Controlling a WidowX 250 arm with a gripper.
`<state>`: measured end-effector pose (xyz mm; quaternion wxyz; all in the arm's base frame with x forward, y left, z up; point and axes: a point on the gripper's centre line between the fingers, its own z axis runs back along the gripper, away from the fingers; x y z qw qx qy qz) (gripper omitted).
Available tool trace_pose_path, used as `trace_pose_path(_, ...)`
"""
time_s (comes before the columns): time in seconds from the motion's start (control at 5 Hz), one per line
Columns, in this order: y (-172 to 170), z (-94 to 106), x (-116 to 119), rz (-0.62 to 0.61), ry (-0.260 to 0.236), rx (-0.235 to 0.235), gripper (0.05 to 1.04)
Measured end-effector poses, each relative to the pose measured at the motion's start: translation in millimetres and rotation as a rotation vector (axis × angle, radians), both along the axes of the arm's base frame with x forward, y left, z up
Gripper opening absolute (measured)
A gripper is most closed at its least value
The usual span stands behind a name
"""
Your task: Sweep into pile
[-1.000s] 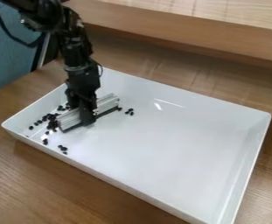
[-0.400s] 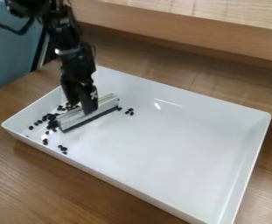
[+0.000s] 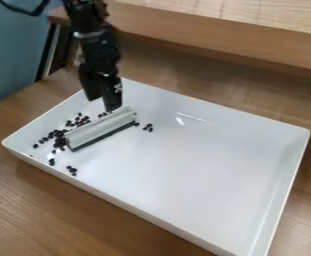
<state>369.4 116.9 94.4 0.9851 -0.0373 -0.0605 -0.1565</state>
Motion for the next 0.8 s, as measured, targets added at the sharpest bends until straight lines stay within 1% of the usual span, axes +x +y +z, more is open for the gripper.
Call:
trace_pose_path(0.2, -28.6, 8.0, 4.6, -0.002, 0.038, -0.026, 1.000)
trace_pose_path(0.4, -60.1, 18.1, 4.8, 0.051, 0.058, -0.060, 1.000)
trace_pose_path(0.6, -84.4, 34.4, 5.8, 0.082, 0.040, -0.054, 1.000)
trace_pose_path(0.8, -99.5, 38.3, 7.0, 0.115, 0.055, -0.028, 1.000)
